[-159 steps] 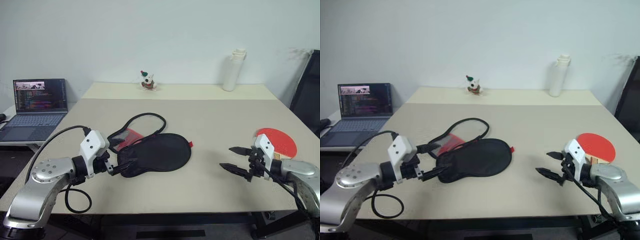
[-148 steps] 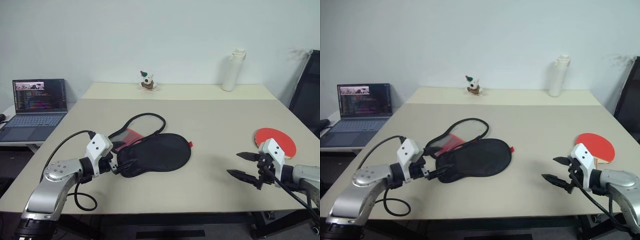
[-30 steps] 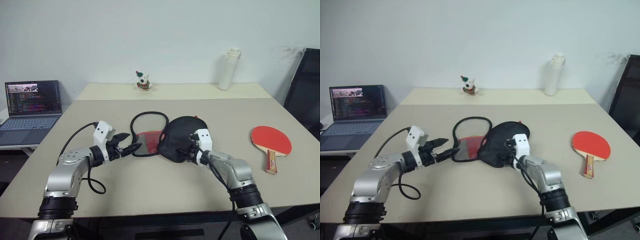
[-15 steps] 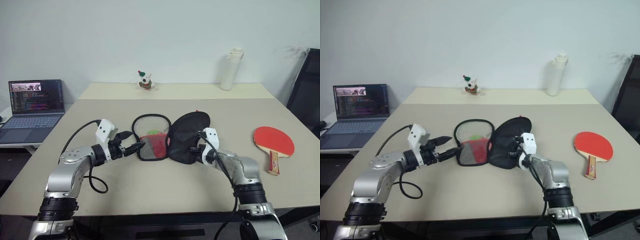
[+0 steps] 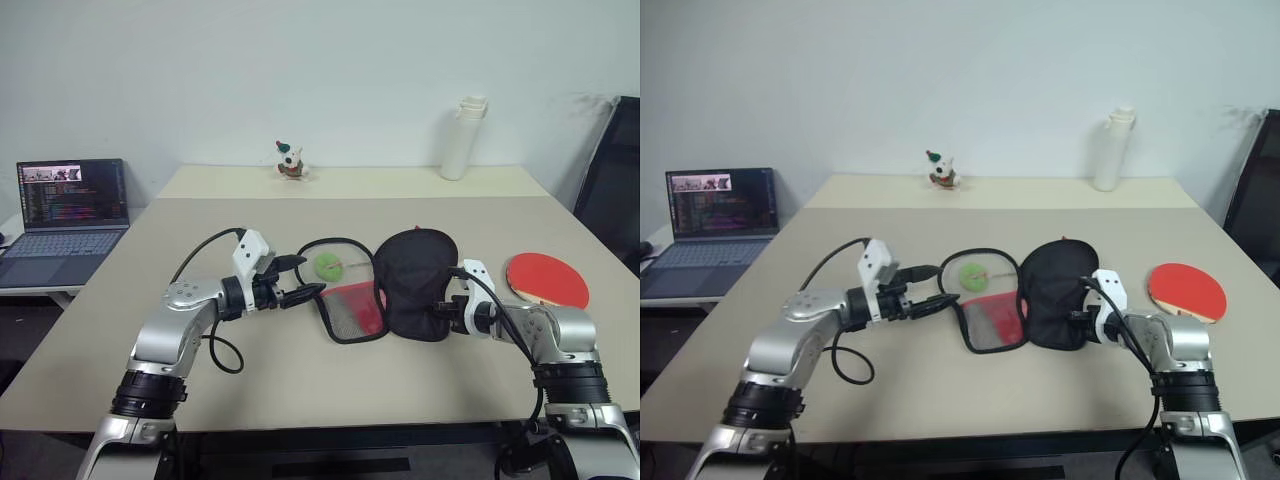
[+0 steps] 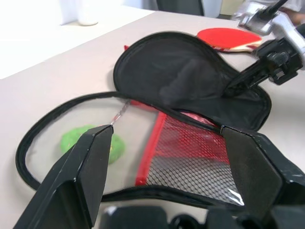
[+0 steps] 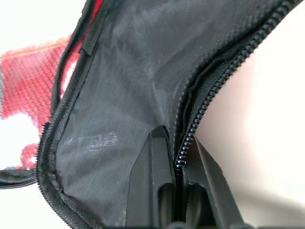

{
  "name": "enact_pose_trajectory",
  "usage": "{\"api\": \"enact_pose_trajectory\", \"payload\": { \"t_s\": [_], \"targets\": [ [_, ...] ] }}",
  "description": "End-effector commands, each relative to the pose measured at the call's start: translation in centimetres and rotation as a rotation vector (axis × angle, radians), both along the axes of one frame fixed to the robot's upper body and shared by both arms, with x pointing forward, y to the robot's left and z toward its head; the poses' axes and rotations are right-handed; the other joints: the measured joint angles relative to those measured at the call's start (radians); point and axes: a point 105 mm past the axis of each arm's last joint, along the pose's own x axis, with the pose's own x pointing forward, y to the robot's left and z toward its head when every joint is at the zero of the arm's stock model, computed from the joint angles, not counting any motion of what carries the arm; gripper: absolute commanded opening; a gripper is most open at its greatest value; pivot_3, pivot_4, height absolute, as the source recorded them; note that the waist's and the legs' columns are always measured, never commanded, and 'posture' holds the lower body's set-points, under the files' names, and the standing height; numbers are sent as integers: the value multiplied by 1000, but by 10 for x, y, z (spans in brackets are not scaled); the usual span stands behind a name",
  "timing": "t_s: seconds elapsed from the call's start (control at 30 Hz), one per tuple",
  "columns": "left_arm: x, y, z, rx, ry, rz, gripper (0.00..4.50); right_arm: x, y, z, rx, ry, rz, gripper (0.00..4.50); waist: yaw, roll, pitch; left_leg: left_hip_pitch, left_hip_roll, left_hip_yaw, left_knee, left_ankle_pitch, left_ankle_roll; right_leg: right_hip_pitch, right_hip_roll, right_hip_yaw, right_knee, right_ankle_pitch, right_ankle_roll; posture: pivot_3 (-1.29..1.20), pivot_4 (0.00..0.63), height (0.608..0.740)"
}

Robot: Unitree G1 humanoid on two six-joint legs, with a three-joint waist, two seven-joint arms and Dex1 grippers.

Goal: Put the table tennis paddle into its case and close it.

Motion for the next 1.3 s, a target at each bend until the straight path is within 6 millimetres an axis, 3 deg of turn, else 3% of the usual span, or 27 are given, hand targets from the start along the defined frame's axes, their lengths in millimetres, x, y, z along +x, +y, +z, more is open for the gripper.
{"api": "enact_pose_trajectory", "payload": {
  "t_s": [0.03, 0.27, 0.57, 0.67, 0.83, 1.03, 1.17, 1.3],
  "targets": [
    [1, -9, 13, 2, -63, -38, 3960, 9, -17, 16, -55, -55, -9, 57, 0, 0, 0, 0, 0, 0, 0, 0, 0, 0, 0, 0, 0, 0, 0, 0, 150, 740],
    [4, -18, 12, -2, -73, -56, 3960, 17, -38, 16, -99, -45, -17, 57, 0, 0, 0, 0, 0, 0, 0, 0, 0, 0, 0, 0, -1, 0, 0, 0, 150, 740],
    [4, -20, 7, 0, -69, -63, 3960, 26, -45, 20, -126, -52, -7, 57, 0, 0, 0, 0, 0, 0, 0, 0, 0, 0, 0, 0, -1, 1, 0, 0, 150, 740],
    [4, -20, 4, 3, -67, -65, 3960, 31, -55, 23, -197, -87, -31, 734, 0, 0, 0, 0, 0, 0, 0, 0, 0, 0, 0, 0, -1, 1, -1, 0, 150, 740],
    [3, -21, 2, 3, -64, -70, 3960, 31, -75, 29, -336, -155, -56, 2462, 1, 0, 0, -1, 0, 0, 0, 0, 0, 0, 0, 0, -1, 1, -1, 0, 150, 740],
    [2, -22, 1, -3, -64, -80, 3960, 23, -103, 65, -412, -285, -113, 4480, 1, 1, 1, -1, 0, 0, 0, 0, 0, 0, 0, 0, -2, 2, -2, 0, 150, 740],
    [1, -23, 1, -6, -67, -90, 3960, 10, -120, 83, -374, -331, -228, 4480, 2, 1, 1, -2, 0, -1, 0, 0, 0, 0, 0, 0, -2, 1, -2, 0, 150, 740],
    [-1, -28, 1, 1, -71, -126, 3960, -14, -146, 70, -368, -323, -470, 4480, 4, 0, 0, -2, 1, -2, 0, 0, 0, 0, 0, -1, -2, 1, -1, 0, 150, 740]
  ]
}}
